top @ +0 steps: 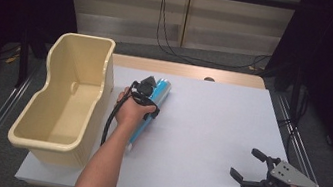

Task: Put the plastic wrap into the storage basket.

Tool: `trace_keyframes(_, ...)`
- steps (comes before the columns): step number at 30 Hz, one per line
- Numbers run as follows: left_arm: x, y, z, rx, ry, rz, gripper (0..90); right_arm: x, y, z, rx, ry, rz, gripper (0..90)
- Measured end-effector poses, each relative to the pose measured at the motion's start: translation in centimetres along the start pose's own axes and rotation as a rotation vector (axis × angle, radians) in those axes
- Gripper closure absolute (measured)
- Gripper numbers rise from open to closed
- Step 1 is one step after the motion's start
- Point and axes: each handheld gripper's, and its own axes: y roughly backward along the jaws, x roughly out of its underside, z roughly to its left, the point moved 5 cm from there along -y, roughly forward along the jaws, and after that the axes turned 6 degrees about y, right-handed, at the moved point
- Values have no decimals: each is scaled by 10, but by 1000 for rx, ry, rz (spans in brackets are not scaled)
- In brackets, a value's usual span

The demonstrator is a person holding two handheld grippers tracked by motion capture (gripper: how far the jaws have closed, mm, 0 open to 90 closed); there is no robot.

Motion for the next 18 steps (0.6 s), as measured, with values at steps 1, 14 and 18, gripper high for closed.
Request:
trace_keyframes(1, 0, 0, 0, 0, 0, 0, 322, 0, 0, 0, 0, 0, 0, 13)
trace_keyframes(14, 4, 39, -10, 40, 59, 13, 323, -1, -1, 1, -1, 0, 0, 6)
trace_keyframes(18, 3, 55, -12, 46, 76, 10, 323, -1, 0, 0, 2, -7, -9, 3)
